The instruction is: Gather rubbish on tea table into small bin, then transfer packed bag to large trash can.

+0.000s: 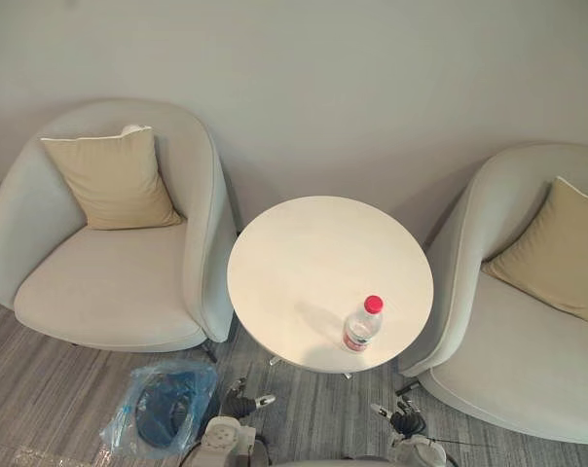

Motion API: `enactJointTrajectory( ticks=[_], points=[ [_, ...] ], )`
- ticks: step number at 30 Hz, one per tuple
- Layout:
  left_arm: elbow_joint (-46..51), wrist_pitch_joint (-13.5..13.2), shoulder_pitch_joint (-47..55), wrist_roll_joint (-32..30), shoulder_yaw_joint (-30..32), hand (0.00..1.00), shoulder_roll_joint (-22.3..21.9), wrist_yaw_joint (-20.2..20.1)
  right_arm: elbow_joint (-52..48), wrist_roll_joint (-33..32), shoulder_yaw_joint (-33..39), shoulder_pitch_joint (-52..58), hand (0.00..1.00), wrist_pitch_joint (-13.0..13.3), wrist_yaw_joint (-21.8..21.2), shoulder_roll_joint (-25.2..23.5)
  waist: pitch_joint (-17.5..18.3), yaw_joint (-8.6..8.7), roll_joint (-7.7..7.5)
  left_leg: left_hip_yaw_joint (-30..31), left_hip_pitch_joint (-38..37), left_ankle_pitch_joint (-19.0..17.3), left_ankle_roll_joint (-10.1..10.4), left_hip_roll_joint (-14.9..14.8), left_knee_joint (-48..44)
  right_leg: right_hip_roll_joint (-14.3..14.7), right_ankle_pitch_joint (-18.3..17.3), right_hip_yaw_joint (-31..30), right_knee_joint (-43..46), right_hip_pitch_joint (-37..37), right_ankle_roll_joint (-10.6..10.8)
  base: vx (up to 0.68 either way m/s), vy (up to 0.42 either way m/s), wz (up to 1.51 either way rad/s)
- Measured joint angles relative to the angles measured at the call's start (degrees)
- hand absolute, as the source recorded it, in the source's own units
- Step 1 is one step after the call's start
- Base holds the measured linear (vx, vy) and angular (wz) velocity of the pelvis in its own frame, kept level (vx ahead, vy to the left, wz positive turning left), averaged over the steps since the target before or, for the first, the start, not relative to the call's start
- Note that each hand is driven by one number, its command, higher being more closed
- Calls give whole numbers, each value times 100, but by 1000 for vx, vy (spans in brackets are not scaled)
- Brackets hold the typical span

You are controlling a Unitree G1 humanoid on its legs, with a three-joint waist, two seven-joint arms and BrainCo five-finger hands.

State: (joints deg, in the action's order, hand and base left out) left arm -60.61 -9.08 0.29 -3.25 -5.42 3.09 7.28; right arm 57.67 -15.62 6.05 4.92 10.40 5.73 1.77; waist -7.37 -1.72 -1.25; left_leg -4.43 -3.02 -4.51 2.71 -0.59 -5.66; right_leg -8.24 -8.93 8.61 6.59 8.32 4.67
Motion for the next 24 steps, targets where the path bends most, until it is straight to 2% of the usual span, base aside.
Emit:
enactJointTrajectory(
  ticks=[6,10,13,15,17,24],
  points=[
    [-92,0,-10,-24,-76,0,81,17,-184,441,-305,3,0,-9,176,13,73,0,-42,6,-44,25,1,-3,156,46,-9,-61,-99,-1,-7,78,-18,-2],
    [-90,2,1,-163,-77,0,119,37,-1653,922,-584,486,0,7,337,97,83,25,-75,-65,-110,58,20,-50,298,98,22,-179,-131,-34,-53,13,-21,-10],
    [-89,0,31,-340,-141,0,199,38,-2402,1331,-666,684,0,50,394,147,151,32,-186,-148,-98,89,19,-69,363,121,52,-273,-199,-96,-74,-15,-8,-18],
    [-89,1,45,-349,-233,0,240,39,-2766,1438,-690,810,0,73,394,176,162,86,-226,-161,-98,98,18,-69,378,121,58,-292,-199,-112,-70,-29,-6,-6],
    [-89,0,63,-458,-286,0,261,34,-3336,1856,-729,1003,0,123,383,233,174,131,-243,-201,-103,125,13,-68,411,120,81,-339,-211,-141,-63,-40,4,-10],
    [-71,-6,65,-578,-469,0,254,27,-4098,2608,-980,1134,0,236,260,304,172,140,-219,-233,-98,288,3,-65,579,132,166,-405,-289,-222,-41,-50,-5,-4]
  ],
)
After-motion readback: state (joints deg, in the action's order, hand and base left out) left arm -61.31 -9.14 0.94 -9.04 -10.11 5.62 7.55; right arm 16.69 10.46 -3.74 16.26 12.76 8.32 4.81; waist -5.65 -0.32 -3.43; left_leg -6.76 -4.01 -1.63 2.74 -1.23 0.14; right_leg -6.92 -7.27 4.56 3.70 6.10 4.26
